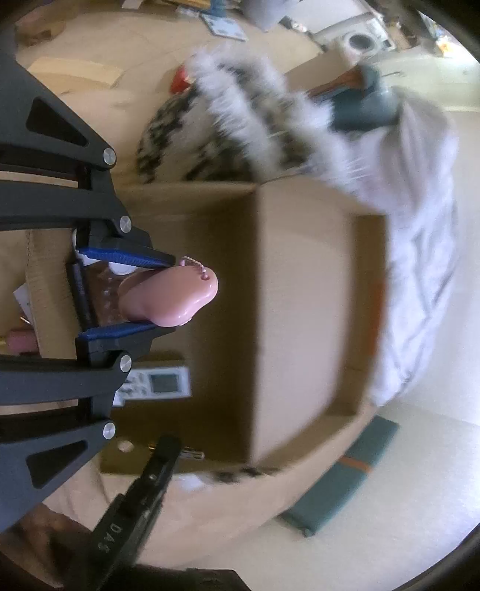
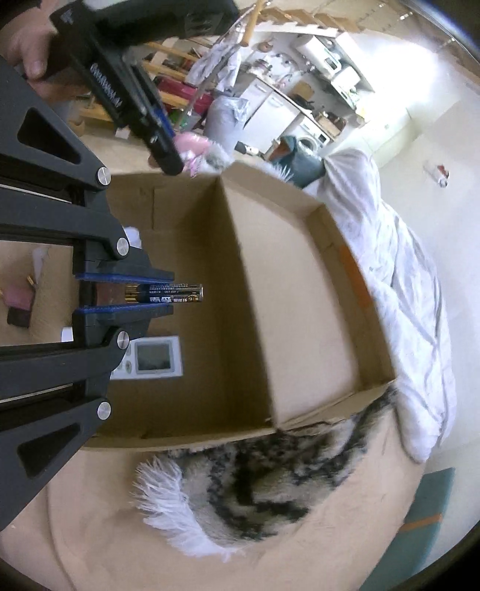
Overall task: Organize rigid objects
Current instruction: 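Carry the pouch and battery into the box and open both tools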
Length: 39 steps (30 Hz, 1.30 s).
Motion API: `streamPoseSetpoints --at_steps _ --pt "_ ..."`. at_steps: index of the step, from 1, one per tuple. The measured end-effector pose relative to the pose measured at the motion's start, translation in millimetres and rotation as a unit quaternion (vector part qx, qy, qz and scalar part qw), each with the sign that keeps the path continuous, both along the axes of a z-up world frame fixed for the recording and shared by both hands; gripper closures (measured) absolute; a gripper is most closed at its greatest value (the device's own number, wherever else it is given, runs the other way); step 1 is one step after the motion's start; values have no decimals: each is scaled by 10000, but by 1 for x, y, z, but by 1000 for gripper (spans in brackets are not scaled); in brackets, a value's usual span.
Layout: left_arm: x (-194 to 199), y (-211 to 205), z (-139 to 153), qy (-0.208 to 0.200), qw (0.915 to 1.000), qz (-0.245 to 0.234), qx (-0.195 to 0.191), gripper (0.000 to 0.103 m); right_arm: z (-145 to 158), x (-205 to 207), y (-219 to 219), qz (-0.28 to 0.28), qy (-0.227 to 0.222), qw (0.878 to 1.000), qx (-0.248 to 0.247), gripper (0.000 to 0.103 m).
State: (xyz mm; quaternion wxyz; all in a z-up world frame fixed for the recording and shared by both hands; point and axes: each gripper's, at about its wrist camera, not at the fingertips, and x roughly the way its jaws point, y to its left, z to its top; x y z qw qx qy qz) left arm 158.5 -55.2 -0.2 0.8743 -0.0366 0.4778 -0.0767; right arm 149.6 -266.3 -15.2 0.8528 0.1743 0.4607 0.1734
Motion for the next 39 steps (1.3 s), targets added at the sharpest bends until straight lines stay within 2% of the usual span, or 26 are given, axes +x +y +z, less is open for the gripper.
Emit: streamPoseSetpoints --at_steps 5,9,14,19,29,33,34,36,37,38,39 --pt "4 -5 -37 322 9992 -140 183 78 -27 4 10 107 260 9994 -206 92" --pt "5 -8 -49 378 9983 -226 373 78 -37 9 19 240 371 9983 -374 92" --pt "9 -5 -62 534 9975 -63 466 78 -51 16 26 301 630 9959 -583 92" --pt "10 -5 -66 558 9970 -33 531 78 -65 20 29 297 884 9934 -673 92" --pt "12 -11 -75 566 9967 -125 568 78 -70 21 38 369 950 9921 -737 92" --pt "9 -15 -74 481 9962 -154 709 78 -70 22 34 309 975 9921 -726 92" --pt "8 -16 -73 450 9960 -169 757 75 -70 23 34 308 1008 9918 -726 92" --pt "5 -21 -68 398 9960 -187 774 57 -69 22 34 277 989 9923 -693 91" --pt "3 -21 -63 350 9964 -172 753 42 -68 23 35 276 968 9927 -662 85" --pt "1 -21 -60 260 9969 -129 731 37 -66 23 34 271 928 9934 -618 80" --pt "0 -22 -53 196 9971 -107 728 38 -63 23 33 249 866 9944 -548 69"
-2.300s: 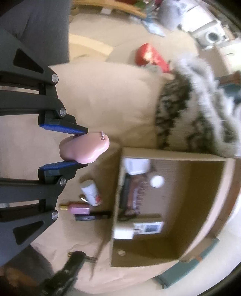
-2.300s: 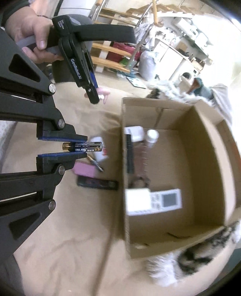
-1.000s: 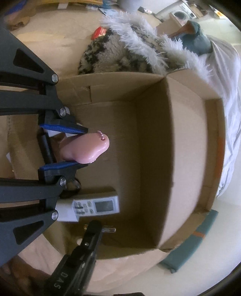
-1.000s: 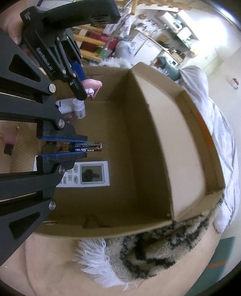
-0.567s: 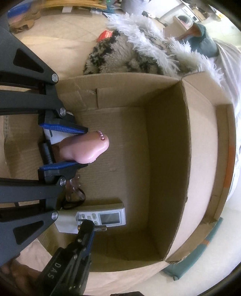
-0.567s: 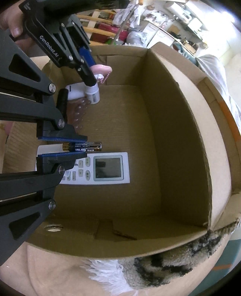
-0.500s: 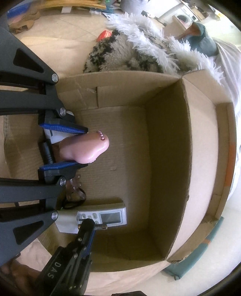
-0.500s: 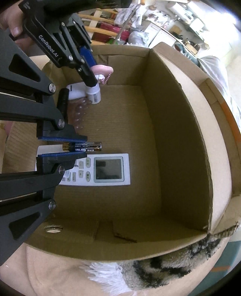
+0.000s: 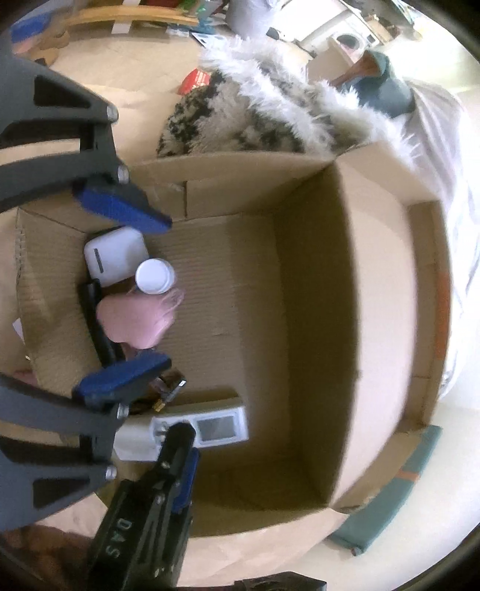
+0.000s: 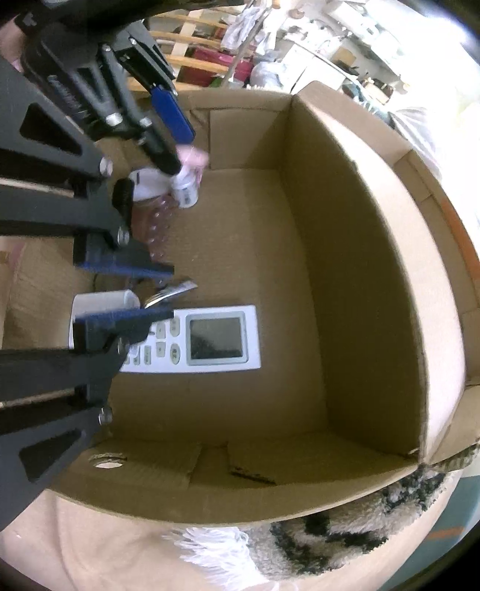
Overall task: Organize rigid objects
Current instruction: 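Carry the pouch and battery into the box and open both tools, then withdraw both tools from the box toward the remaining items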
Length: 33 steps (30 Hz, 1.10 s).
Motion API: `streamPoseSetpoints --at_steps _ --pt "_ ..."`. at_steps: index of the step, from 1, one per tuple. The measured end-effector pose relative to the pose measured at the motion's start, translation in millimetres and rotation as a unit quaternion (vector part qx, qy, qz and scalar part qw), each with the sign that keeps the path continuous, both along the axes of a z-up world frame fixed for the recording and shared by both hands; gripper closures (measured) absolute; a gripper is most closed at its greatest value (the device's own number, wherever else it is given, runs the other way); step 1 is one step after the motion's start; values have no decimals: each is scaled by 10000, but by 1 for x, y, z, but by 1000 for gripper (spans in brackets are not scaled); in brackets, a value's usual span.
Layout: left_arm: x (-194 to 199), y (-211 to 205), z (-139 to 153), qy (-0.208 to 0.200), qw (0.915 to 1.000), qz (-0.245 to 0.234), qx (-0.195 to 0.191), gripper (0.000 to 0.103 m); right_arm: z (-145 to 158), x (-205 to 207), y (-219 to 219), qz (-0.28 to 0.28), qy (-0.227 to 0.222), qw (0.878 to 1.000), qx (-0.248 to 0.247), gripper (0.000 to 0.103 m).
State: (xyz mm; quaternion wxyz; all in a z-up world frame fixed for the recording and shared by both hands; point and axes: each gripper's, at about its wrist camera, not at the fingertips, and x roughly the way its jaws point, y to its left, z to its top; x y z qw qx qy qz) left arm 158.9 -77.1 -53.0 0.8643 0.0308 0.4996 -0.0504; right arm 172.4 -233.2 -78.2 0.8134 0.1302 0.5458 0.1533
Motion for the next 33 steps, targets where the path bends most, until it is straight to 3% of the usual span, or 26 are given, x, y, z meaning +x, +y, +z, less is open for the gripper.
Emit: streamPoseSetpoints --at_steps 1,4,7,22,29,33 --pt "-1 0 3 -60 10000 44 23 35 3 -1 -1 -30 -64 9999 80 46" --pt "0 1 6 -57 10000 52 -45 34 10 -1 -7 -171 -233 9991 315 28" --pt "-1 5 9 -59 9999 153 -8 34 11 -1 -9 -201 -243 9983 483 26" --pt "-1 8 14 -97 9997 179 133 34 15 -4 -20 -332 -305 9981 410 25" --pt "-5 16 27 -185 9993 294 -123 34 20 -9 -23 -396 -346 9976 449 25" --pt "-10 22 35 -277 9984 476 95 34 27 -15 -24 -400 -423 9973 437 25"
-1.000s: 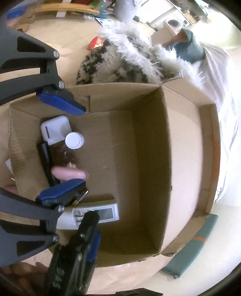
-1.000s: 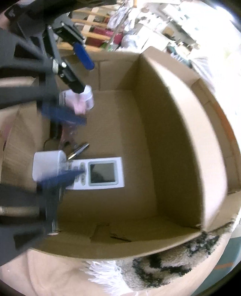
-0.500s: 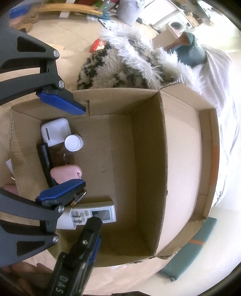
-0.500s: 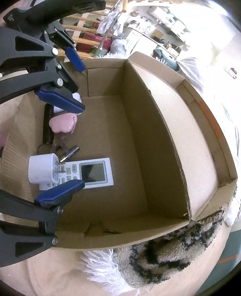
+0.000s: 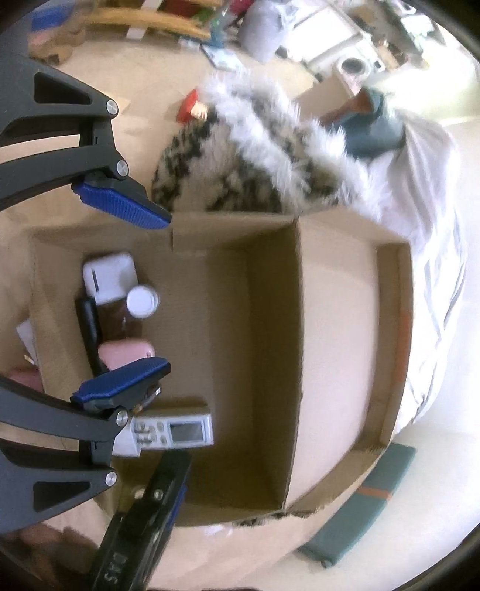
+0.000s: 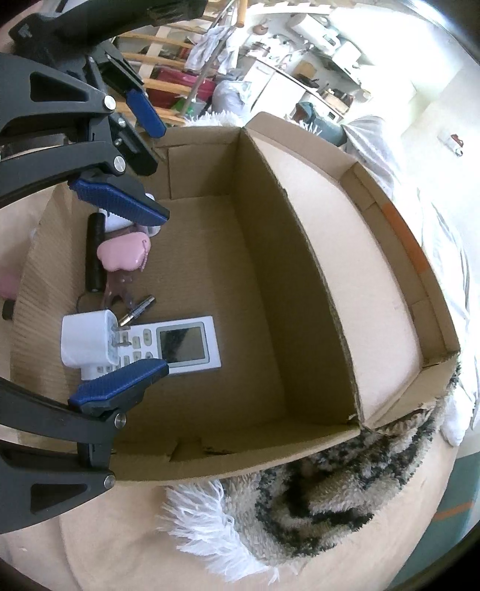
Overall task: Organize rigid objects
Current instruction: 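Withdraw both tools from the box toward the remaining items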
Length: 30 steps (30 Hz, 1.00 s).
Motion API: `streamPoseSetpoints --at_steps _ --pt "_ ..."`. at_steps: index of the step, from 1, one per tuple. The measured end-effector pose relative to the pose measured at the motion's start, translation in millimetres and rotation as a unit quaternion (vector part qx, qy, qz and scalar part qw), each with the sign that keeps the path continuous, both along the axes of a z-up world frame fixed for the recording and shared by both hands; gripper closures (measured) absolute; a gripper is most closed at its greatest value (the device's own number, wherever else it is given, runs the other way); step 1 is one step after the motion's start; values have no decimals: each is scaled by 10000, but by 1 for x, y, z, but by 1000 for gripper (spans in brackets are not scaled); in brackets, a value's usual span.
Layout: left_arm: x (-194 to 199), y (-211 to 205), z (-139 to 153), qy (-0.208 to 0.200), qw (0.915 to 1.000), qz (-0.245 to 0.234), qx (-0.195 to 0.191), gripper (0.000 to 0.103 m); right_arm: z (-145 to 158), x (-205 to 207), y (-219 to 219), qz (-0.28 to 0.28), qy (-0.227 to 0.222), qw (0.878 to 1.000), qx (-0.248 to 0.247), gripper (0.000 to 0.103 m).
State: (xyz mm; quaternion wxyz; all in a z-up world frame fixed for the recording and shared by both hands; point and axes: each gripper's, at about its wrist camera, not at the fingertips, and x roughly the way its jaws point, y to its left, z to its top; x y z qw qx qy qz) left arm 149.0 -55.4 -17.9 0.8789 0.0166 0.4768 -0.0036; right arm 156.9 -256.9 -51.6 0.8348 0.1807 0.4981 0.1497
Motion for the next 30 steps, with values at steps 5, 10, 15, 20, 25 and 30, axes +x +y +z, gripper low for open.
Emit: streamPoseSetpoints --at_steps 5,10,15,20,25,30 --pt "-13 14 7 -27 9999 129 -82 34 11 -15 -6 -60 -79 9999 -53 25" --pt "-32 26 5 88 9996 228 -168 34 23 -36 -14 -135 -175 9997 -37 25" --pt "-58 33 -4 243 9985 280 -392 34 16 -59 -17 -256 45 9996 120 25" --pt "-77 31 -20 479 9978 228 -389 33 6 -79 -19 -365 282 9984 338 25" --pt "-90 17 -42 858 9953 -32 -437 34 -11 -95 -22 -600 688 9951 374 25" --pt "-79 -6 -74 1325 9895 -328 -481 34 -30 -99 -22 -740 1072 9905 443 25"
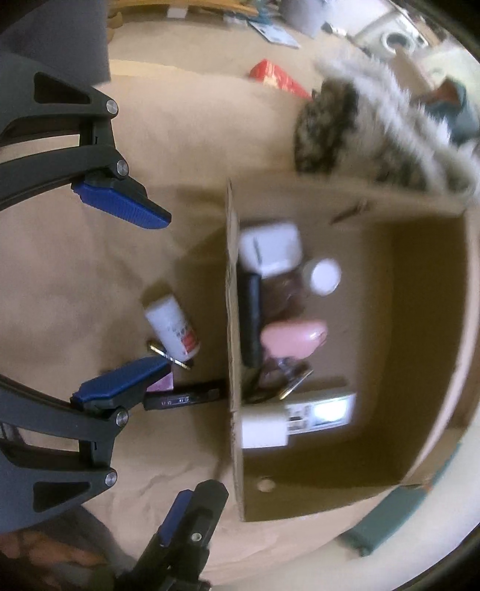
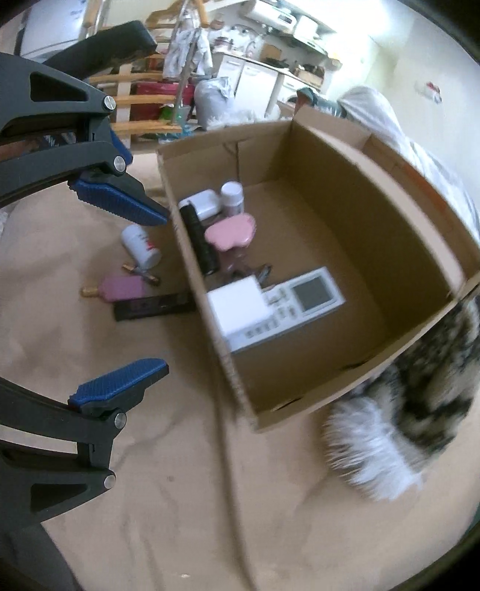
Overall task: Organize rigid objects
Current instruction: 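Withdraw both tools from the box toward the remaining items, then grasp the red-labelled white pill bottle with the left tool while the right tool grasps the pink lipstick item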
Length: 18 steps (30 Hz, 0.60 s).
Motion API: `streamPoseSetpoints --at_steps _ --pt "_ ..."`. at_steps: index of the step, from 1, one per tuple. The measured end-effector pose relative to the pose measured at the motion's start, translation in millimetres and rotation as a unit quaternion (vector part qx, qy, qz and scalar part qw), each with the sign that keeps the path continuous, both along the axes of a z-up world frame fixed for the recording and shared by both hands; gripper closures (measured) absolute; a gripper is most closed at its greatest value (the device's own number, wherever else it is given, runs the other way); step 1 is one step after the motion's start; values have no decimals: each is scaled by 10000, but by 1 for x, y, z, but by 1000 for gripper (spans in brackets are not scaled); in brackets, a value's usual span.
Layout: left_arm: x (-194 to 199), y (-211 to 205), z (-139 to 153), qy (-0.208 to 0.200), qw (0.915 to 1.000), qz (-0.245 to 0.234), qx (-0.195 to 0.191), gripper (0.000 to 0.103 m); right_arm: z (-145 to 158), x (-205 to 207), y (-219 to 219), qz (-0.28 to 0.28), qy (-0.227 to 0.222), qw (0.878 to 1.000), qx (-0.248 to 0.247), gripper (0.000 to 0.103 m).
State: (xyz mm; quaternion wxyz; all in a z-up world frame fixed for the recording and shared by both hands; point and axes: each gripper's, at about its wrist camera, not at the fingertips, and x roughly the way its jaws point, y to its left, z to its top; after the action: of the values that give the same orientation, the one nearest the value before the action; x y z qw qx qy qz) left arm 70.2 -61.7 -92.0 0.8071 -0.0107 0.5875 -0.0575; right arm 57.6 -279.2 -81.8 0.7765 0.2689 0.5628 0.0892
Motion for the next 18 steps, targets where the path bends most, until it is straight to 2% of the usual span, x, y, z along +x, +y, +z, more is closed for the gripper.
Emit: streamPoseSetpoints --at_steps 3,5,9,12,13,14,15,18 --pt "12 -18 -18 168 9993 -317 137 34 -5 2 1 -12 84 10000 -52 25" --pt "17 -25 -26 220 9989 -348 233 34 -8 4 1 -17 137 9999 -23 25" --pt "28 -24 -43 457 9988 -163 51 35 -11 5 3 4 200 9998 -10 25" --pt "33 -22 -56 647 9977 -195 -96 36 -13 7 4 28 237 9997 -5 25" --pt "34 -20 -57 639 9977 -193 -148 38 -14 7 4 35 256 9997 7 25" --pt "34 -18 -57 601 9978 -159 -211 51 -16 8 5 48 287 9996 24 25" --pt "34 -15 -56 599 9979 -102 -225 55 -17 9 5 61 309 9995 36 25" --pt "34 -6 -51 646 9970 -50 -435 56 -21 10 7 107 364 9992 129 25"
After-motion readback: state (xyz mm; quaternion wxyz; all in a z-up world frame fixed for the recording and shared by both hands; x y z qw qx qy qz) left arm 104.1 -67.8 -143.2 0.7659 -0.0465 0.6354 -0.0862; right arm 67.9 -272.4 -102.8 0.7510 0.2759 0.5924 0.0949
